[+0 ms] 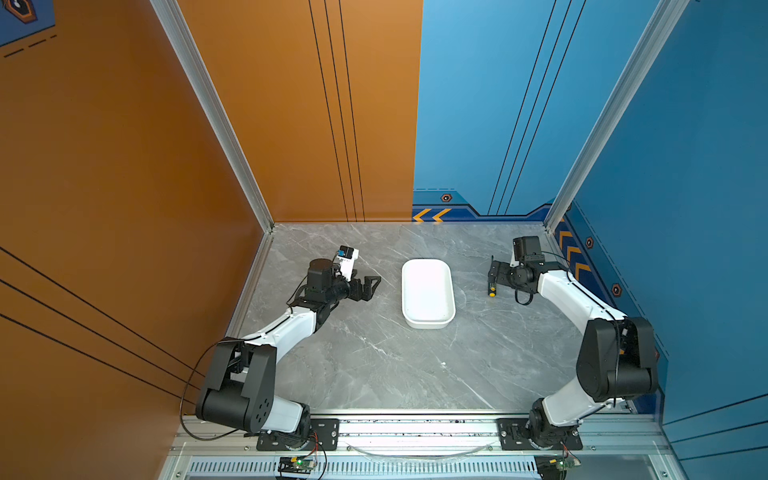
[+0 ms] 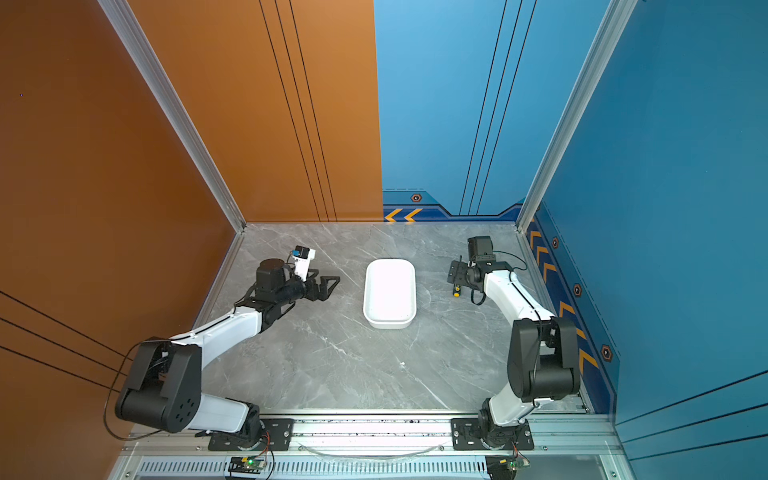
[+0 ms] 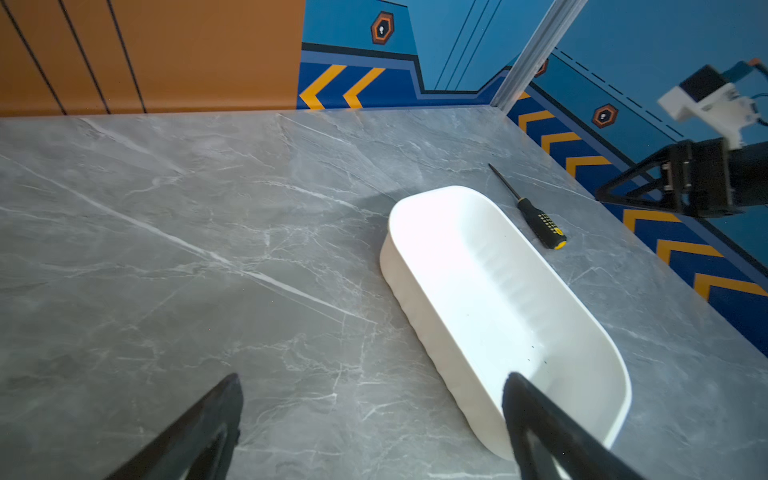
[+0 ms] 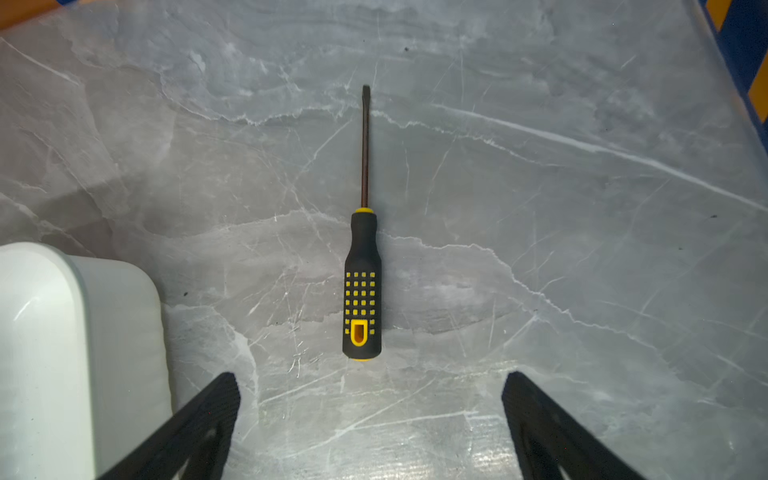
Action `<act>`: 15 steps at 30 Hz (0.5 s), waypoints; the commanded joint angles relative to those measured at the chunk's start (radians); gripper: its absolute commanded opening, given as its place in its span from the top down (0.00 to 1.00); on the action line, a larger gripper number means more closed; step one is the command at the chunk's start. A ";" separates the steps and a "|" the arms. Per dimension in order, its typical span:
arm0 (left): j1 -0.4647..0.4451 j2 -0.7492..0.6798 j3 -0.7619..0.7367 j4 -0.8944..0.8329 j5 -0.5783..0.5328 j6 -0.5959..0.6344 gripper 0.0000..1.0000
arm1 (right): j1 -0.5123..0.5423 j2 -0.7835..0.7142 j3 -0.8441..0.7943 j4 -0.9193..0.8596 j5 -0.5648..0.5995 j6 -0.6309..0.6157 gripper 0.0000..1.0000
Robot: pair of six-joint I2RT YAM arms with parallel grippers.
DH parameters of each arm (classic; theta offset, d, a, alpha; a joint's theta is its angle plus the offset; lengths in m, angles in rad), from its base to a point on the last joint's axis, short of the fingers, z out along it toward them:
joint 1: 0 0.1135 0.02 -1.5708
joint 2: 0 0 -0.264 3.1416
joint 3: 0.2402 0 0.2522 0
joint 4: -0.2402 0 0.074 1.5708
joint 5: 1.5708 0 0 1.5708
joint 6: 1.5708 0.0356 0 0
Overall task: Put the screwdriver in the bin
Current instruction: 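Move the right gripper over the black-and-yellow screwdriver while the left arm lifts forward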
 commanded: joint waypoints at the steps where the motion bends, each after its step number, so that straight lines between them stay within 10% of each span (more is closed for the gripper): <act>1: -0.014 0.031 0.027 0.022 0.137 -0.040 0.02 | 0.015 0.058 0.056 -0.039 0.003 0.047 0.04; 15: -0.054 0.194 0.102 0.037 0.209 -0.064 0.02 | 0.053 0.282 0.216 -0.099 0.079 0.014 0.04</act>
